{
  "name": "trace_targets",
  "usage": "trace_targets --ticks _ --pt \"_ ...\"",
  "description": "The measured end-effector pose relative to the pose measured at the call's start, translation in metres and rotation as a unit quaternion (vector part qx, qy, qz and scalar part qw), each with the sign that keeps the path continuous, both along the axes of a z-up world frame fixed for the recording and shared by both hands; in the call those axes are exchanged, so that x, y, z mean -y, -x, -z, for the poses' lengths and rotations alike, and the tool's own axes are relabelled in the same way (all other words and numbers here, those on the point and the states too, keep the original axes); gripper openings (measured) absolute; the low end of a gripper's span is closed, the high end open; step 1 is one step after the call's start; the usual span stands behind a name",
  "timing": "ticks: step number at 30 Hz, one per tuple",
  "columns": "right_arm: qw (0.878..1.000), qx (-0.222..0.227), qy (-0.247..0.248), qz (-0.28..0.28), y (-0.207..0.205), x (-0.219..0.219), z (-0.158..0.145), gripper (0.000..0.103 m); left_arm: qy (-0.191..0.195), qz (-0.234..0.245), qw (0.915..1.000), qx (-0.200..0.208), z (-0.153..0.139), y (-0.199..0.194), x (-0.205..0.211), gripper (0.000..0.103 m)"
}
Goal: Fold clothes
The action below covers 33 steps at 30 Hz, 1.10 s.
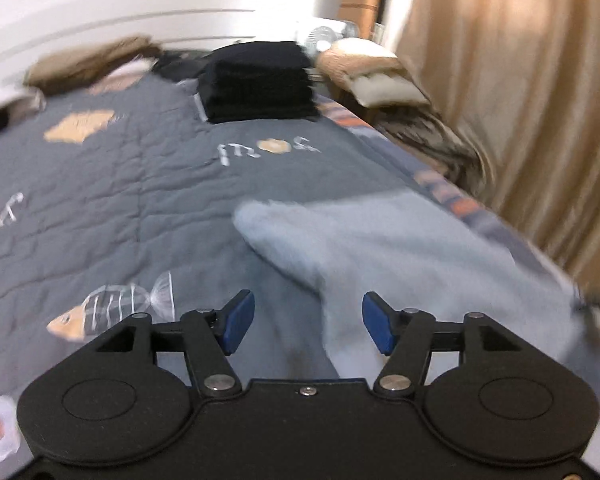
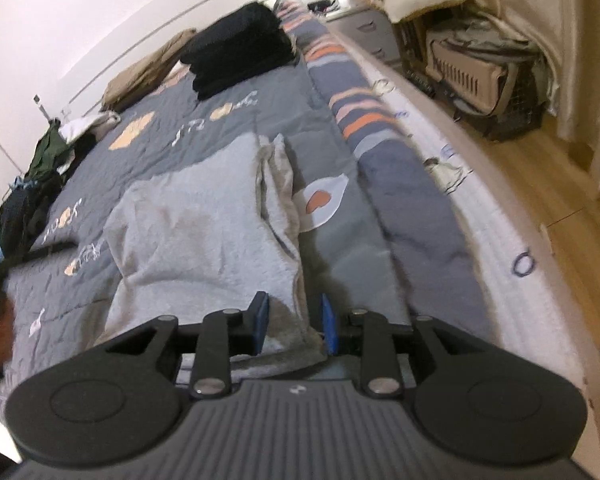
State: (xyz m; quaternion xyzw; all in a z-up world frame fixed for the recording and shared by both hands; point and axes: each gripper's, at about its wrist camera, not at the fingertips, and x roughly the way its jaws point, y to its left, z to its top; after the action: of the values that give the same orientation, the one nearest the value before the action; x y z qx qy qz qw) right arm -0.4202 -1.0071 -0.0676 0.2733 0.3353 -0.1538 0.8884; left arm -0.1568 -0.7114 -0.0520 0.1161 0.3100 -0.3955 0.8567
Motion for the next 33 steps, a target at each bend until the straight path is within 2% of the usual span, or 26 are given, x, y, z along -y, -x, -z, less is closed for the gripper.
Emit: trace_targets --ticks 4,7,9,11,15,18,23,33 --pt "1.0 0.018 0.005 0.016 0.014 -0.002 -0.01 0.027 -0.009 0.03 0.9995 0.009 0.014 0.056 -0.006 0.059" --pt "0.999 0.033 -0.001 0.027 0.02 -0.004 -0.015 0.027 -0.042 0.048 0.9972 0.038 0.026 0.082 0.002 0.054" --pt "0.998 0.048 -0.01 0.032 0.024 -0.006 -0.017 0.027 -0.05 0.051 0.9964 0.046 0.031 0.091 0.003 0.05" --pt "0.997 0.065 -0.027 0.034 0.027 -0.007 -0.017 0.027 -0.055 0.051 0.9959 0.05 0.036 0.096 0.001 0.042" --pt "0.997 0.07 -0.04 0.021 0.021 -0.014 -0.012 0.027 -0.094 0.068 0.9898 0.083 0.044 0.105 0.005 0.041" --pt "0.997 0.062 -0.041 0.013 0.014 -0.02 -0.007 0.027 -0.105 0.068 0.9878 0.093 0.049 0.109 0.006 0.039" --pt "0.997 0.065 -0.035 0.01 0.008 -0.026 -0.005 0.027 -0.115 0.064 0.986 0.103 0.054 0.108 0.009 0.024" --pt "0.997 0.067 -0.019 -0.014 -0.003 -0.037 -0.006 0.028 -0.149 0.067 0.9804 0.11 0.069 0.108 0.02 0.025"
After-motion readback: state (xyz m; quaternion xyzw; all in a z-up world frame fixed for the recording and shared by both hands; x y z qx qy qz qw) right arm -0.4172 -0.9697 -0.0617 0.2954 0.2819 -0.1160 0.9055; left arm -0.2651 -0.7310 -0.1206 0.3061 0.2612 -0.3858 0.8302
